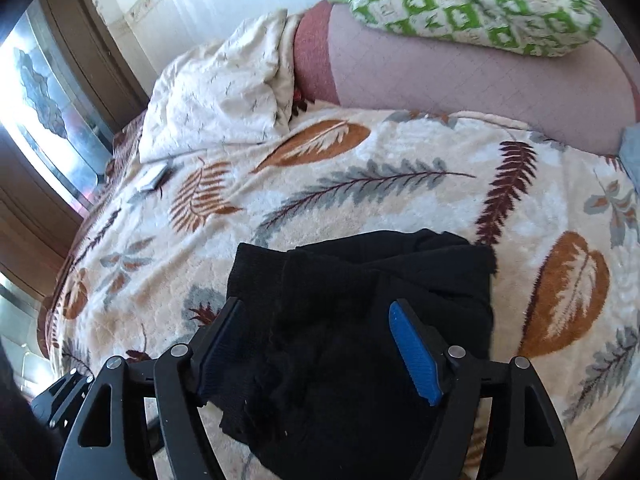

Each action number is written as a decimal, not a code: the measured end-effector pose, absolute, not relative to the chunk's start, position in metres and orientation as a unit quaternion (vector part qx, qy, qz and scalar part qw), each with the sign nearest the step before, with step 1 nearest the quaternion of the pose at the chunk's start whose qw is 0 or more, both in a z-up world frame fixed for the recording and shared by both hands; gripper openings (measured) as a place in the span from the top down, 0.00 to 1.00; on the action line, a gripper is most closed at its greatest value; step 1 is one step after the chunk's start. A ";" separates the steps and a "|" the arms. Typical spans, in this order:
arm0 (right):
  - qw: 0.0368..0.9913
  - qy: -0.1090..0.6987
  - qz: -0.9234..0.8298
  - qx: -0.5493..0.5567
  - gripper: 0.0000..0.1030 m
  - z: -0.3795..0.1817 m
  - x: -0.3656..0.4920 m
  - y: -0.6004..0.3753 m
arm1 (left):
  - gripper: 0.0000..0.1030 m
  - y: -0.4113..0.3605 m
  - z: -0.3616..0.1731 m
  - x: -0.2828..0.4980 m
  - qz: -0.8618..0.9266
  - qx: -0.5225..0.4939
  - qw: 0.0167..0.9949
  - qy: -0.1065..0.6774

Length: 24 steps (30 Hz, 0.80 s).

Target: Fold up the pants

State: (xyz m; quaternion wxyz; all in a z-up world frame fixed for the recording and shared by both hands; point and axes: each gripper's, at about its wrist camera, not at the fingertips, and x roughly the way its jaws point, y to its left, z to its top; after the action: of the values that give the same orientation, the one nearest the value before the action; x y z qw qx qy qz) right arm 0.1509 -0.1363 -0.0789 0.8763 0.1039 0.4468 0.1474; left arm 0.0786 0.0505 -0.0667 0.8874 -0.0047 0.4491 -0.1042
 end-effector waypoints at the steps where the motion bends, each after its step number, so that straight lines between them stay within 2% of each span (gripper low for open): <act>1: 0.882 0.437 0.137 0.112 0.23 -0.075 0.138 -0.150 | 0.41 0.054 -0.065 0.081 -0.103 -0.014 0.887 0.450; 5: 0.897 0.417 0.082 0.121 0.23 -0.080 0.096 -0.194 | 0.41 0.055 -0.056 0.095 -0.109 -0.039 0.885 0.451; 8: 0.899 0.416 0.051 0.125 0.23 -0.094 0.076 -0.215 | 0.33 0.036 -0.055 0.109 -0.119 -0.019 0.885 0.450; 13: 0.886 0.438 0.037 0.144 0.23 -0.127 0.064 -0.225 | 0.33 0.008 -0.095 0.121 -0.104 0.016 0.862 0.496; 16: 0.886 0.440 0.022 0.146 0.21 -0.134 0.062 -0.231 | 0.32 0.012 -0.107 0.112 -0.108 0.003 0.861 0.497; 19: 0.889 0.441 -0.002 0.123 0.20 -0.131 0.059 -0.231 | 0.26 0.020 -0.104 0.103 -0.110 -0.002 0.861 0.497; 24: 0.912 0.395 0.005 0.111 0.19 -0.104 0.043 -0.213 | 0.26 0.036 -0.107 0.083 -0.108 -0.018 0.853 0.510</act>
State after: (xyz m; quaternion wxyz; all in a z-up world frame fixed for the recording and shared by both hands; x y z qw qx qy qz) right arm 0.0434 -0.2128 -0.1039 0.9119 0.1111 0.3950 0.0051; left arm 0.0833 0.0356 -0.1073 0.8533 -0.0178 0.5098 -0.1080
